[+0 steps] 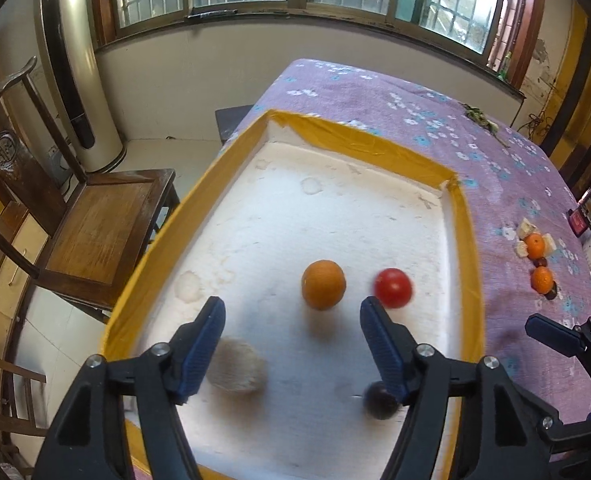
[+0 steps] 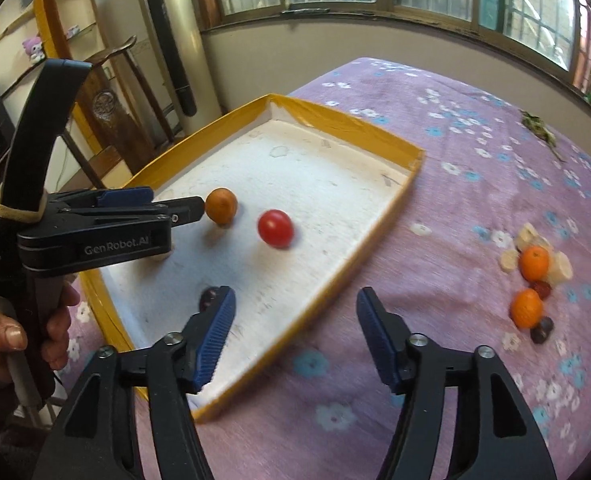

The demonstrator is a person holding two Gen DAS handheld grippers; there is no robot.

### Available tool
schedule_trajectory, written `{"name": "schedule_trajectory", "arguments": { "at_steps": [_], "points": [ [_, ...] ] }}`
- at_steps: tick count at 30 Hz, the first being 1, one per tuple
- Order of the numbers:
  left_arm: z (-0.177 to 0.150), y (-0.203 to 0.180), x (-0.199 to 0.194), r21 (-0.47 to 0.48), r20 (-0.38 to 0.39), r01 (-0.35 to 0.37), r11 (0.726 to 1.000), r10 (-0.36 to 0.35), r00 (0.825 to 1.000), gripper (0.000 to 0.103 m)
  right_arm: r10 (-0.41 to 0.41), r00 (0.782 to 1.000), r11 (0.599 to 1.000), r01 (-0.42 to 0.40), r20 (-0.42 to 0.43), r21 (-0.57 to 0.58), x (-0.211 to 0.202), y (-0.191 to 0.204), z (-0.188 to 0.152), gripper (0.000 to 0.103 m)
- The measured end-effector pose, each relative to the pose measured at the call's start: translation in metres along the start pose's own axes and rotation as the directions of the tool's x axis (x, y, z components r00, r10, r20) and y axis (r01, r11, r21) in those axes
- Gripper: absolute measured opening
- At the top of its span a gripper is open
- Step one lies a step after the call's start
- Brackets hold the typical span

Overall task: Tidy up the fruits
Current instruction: 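Move both open tools back to the fruit cluster, then grasp the second dark plum with right tool while left tool grasps an orange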

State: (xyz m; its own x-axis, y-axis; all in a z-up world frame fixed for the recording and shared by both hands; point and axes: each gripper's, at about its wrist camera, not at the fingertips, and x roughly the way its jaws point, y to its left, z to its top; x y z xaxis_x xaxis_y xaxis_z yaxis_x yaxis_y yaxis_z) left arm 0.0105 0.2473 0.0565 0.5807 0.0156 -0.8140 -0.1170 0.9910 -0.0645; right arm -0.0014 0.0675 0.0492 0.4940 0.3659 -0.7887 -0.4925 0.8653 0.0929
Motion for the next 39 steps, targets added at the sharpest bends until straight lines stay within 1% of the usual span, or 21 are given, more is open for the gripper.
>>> {"name": "schedule_trajectory", "arguments": {
  "at_steps": [5,10,18,23,26,28,30,32,33,34,36,39],
  "points": [
    [-0.003,-0.040,-0.008,0.063,0.015,0.016,0.998,-0.017,1.000,0.079,-0.042,0.999,0.995,0.042,-0.001,0.090,-0.018,-0.038,-0.017,0.068],
    [-0.008,-0.083,-0.009,0.128,0.000,0.051,0.990,-0.052,0.999,0.080,-0.084,0.996,0.980,0.081,0.011,0.180,-0.039,-0.074,-0.036,0.068],
    [-0.020,-0.153,-0.006,0.244,-0.036,0.091,0.965,-0.084,0.996,0.082,-0.136,0.991,0.948,0.127,0.010,0.293,-0.064,-0.128,-0.067,0.068],
    [-0.027,-0.184,-0.002,0.304,-0.064,0.096,0.948,-0.081,0.995,0.082,-0.147,0.989,0.935,0.134,0.014,0.327,-0.067,-0.159,-0.073,0.068],
    [-0.027,-0.194,0.001,0.323,-0.077,0.089,0.942,-0.068,0.995,0.082,-0.127,0.992,0.944,0.114,0.023,0.310,-0.060,-0.175,-0.068,0.068],
    [-0.028,-0.197,0.004,0.328,-0.087,0.083,0.941,-0.057,0.995,0.083,-0.105,0.994,0.959,0.093,0.032,0.268,-0.051,-0.180,-0.062,0.068],
    [-0.027,-0.197,0.006,0.327,-0.094,0.073,0.942,-0.045,0.995,0.083,-0.083,0.996,0.975,0.076,0.023,0.209,-0.037,-0.182,-0.054,0.067],
    [-0.028,-0.198,0.008,0.325,-0.102,0.066,0.943,-0.035,0.994,0.083,-0.066,0.998,0.985,0.063,0.009,0.161,-0.025,-0.184,-0.048,0.060],
    [-0.027,-0.197,0.009,0.326,-0.105,0.062,0.943,-0.029,0.994,0.083,-0.050,0.999,0.990,0.049,0.000,0.135,-0.018,-0.185,-0.045,0.054],
    [-0.027,-0.198,0.010,0.328,-0.106,0.057,0.943,-0.023,0.994,0.083,-0.044,0.999,0.992,0.044,-0.007,0.121,-0.014,-0.187,-0.043,0.050],
    [-0.026,-0.198,0.012,0.328,-0.109,0.051,0.943,-0.016,0.994,0.083,-0.035,0.999,0.996,0.037,-0.019,0.085,-0.005,-0.190,-0.040,0.048],
    [-0.022,-0.201,0.016,0.325,-0.113,0.048,0.944,-0.012,0.994,0.083,-0.002,1.000,0.998,0.004,-0.030,0.056,0.003,-0.194,-0.037,0.038]
  ]
}}
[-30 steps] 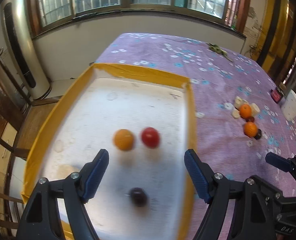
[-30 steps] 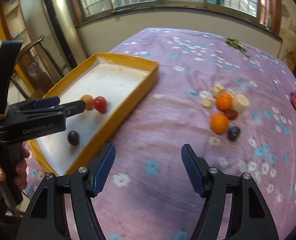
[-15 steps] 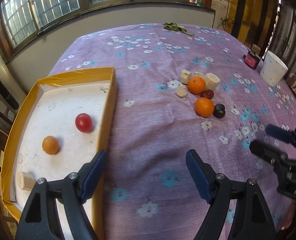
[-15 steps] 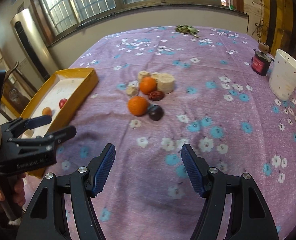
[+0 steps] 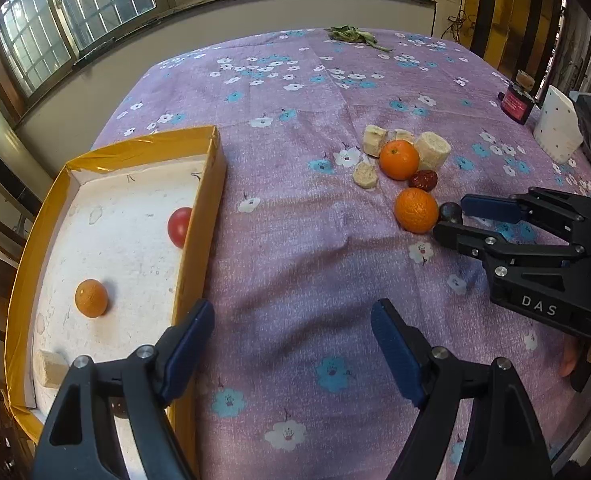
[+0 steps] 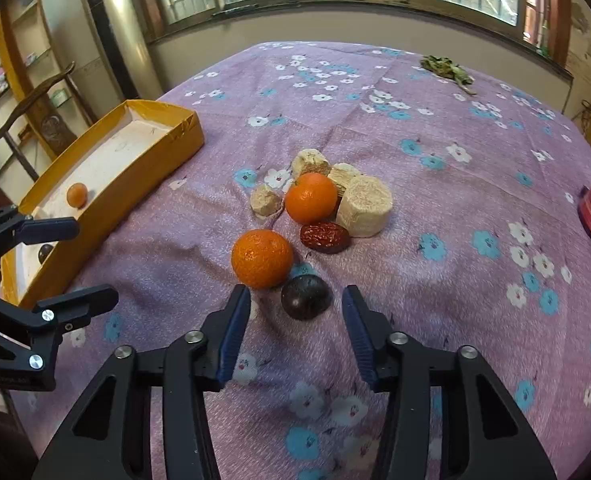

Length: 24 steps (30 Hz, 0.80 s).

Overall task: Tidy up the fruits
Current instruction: 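Grasp the second dark plum with right tool while left tool grasps an orange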

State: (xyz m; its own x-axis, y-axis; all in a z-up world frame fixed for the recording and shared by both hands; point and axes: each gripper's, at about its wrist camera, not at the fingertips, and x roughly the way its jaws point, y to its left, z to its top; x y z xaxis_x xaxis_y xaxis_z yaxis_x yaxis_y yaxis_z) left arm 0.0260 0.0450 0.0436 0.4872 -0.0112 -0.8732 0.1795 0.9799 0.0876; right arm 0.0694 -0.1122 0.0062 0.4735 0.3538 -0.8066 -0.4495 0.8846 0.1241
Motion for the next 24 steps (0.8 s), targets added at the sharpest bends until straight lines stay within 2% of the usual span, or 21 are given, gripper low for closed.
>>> {"name": "schedule_trajectory", "arguments": {
  "at_steps": [3,5,6,14,17,20,24],
  "points": [
    [0.008,-0.007,0.007,0.006,-0.008,0.000,1.000,0.000,1.000,0.083,0.025,1.000,0.999,-0.025,0.005,-0.038,0.002,0.000,0.000,0.036],
    [0.015,-0.013,0.012,0.010,-0.017,0.009,1.000,-0.009,1.000,0.083,0.013,1.000,0.998,-0.012,0.006,-0.057,0.001,0.000,0.000,0.023],
    [0.018,-0.016,0.015,0.011,-0.023,0.018,1.000,-0.018,1.000,0.083,0.010,1.000,0.998,-0.010,0.004,-0.055,0.000,-0.001,0.000,0.022],
    [0.047,-0.054,0.044,0.045,-0.049,0.067,0.997,-0.064,0.997,0.083,-0.016,1.000,0.999,0.016,0.020,0.040,-0.026,-0.032,-0.021,0.022],
    [0.055,-0.063,0.048,0.044,-0.031,0.101,0.994,-0.100,0.995,0.083,-0.016,1.000,0.997,0.014,0.019,0.076,-0.030,-0.040,-0.026,0.023],
    [0.058,-0.068,0.052,0.043,-0.014,0.131,0.990,-0.130,0.991,0.076,-0.015,1.000,0.995,0.013,0.012,0.099,-0.030,-0.045,-0.029,0.023],
    [0.056,-0.066,0.055,0.023,-0.052,0.159,0.987,-0.158,0.986,0.076,-0.008,1.000,0.993,0.008,0.007,0.114,-0.028,-0.046,-0.030,0.025]
  ]
}}
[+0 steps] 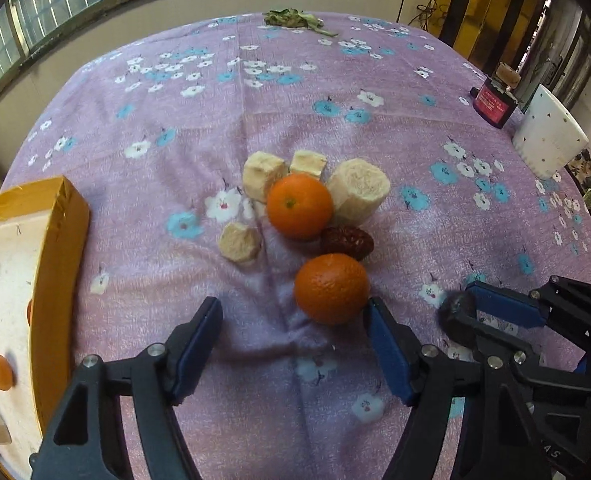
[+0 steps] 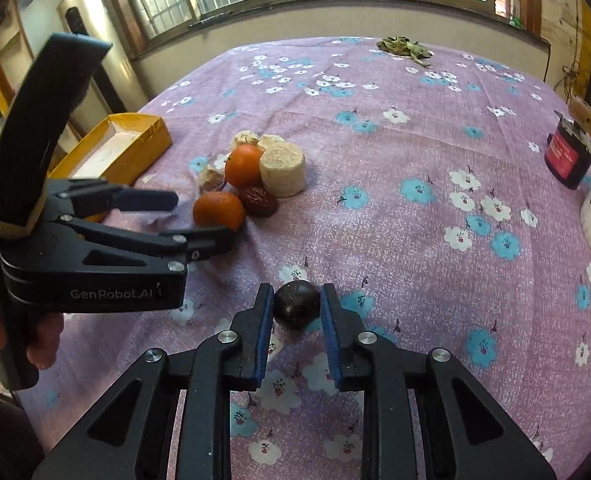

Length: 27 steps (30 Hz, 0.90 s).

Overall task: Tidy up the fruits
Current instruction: 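Grasp the second dark plum with right tool while left tool grasps an orange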

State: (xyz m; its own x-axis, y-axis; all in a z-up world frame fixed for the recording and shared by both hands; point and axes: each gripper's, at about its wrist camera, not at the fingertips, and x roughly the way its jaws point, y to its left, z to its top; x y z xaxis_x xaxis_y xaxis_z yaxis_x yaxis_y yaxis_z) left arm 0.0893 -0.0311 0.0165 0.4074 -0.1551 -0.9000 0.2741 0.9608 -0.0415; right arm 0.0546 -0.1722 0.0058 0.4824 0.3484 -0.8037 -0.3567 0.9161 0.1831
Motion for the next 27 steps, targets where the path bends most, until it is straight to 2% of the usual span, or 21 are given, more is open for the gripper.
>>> {"name": "schedule_trajectory", "arguments": {
  "at_steps": [1,3,11,12,14,15,16,27],
  "points": [
    [-0.002,0.001,-0.001,0.003,0.007,-0.008,1.000,0.008,1.000,0.076,0.003,1.000,1.000,-0.003,-0.007,0.000,0.001,0.000,0.000,0.031],
    [-0.004,0.003,-0.006,0.006,0.015,0.005,1.000,-0.005,1.000,0.076,0.002,1.000,1.000,-0.002,-0.015,0.001,0.003,0.000,-0.002,0.031],
    [0.002,0.003,0.008,-0.012,0.011,0.015,1.000,-0.014,1.000,0.076,-0.026,1.000,1.000,0.026,0.010,0.002,-0.001,-0.002,-0.006,0.024],
    [0.002,0.002,0.006,-0.007,0.032,0.009,1.000,-0.009,0.999,0.073,-0.024,1.000,1.000,0.024,0.013,0.009,-0.002,-0.004,-0.007,0.024],
    [0.003,0.003,0.005,-0.013,0.051,0.024,1.000,-0.024,0.998,0.060,-0.026,1.000,0.999,0.025,0.017,0.020,-0.005,-0.005,-0.009,0.024],
    [0.004,0.005,0.003,-0.019,0.060,0.049,0.999,-0.047,0.997,0.042,-0.026,0.999,0.999,0.025,0.018,0.027,-0.007,-0.006,-0.009,0.024],
    [0.005,0.007,0.003,-0.028,0.058,0.069,0.997,-0.067,0.996,0.038,-0.027,0.999,0.999,0.026,0.019,0.031,-0.007,-0.006,-0.009,0.024],
    [-0.020,0.029,-0.024,-0.059,0.063,0.133,0.989,-0.130,0.990,0.038,-0.074,0.996,0.996,0.073,0.040,0.043,-0.028,0.007,-0.011,0.024]
  ]
}}
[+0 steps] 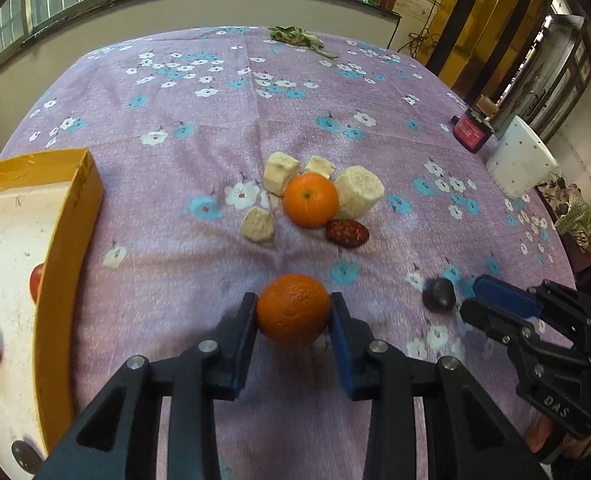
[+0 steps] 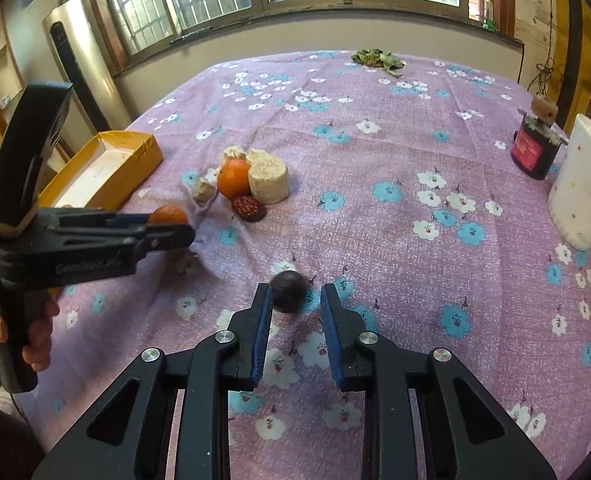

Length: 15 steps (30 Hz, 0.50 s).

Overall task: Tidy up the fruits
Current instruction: 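Grasp the second dark plum with right tool while left tool grasps an orange, then carry orange and plum over the yellow tray and open both tools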

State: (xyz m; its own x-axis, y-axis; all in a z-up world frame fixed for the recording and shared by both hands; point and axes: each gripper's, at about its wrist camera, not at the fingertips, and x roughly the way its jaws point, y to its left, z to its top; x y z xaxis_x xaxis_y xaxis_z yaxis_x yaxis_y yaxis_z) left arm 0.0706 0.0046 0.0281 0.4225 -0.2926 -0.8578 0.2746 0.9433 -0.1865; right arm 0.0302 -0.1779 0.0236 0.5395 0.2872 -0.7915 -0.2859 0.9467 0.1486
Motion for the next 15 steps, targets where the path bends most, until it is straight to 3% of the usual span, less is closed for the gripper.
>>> {"name": "schedule_trajectory", "arguments": {
  "at_steps": [6,11,15],
  "points": [
    [-0.015,0.012,-0.013,-0.006,-0.005,-0.003,1.000,0.003,1.000,0.038,-0.045,0.998,0.999,0.046,-0.044,0.009,0.018,0.007,-0.002,0.025],
    [-0.027,0.017,-0.020,0.001,-0.012,-0.004,1.000,0.004,1.000,0.038,-0.120,0.992,0.992,0.119,-0.030,-0.051,0.034,0.017,0.003,0.024],
    [-0.032,0.022,-0.023,0.000,-0.020,0.001,1.000,-0.001,1.000,0.038,-0.121,0.992,0.993,0.120,-0.024,-0.022,0.031,0.014,0.003,0.021]
  ]
}}
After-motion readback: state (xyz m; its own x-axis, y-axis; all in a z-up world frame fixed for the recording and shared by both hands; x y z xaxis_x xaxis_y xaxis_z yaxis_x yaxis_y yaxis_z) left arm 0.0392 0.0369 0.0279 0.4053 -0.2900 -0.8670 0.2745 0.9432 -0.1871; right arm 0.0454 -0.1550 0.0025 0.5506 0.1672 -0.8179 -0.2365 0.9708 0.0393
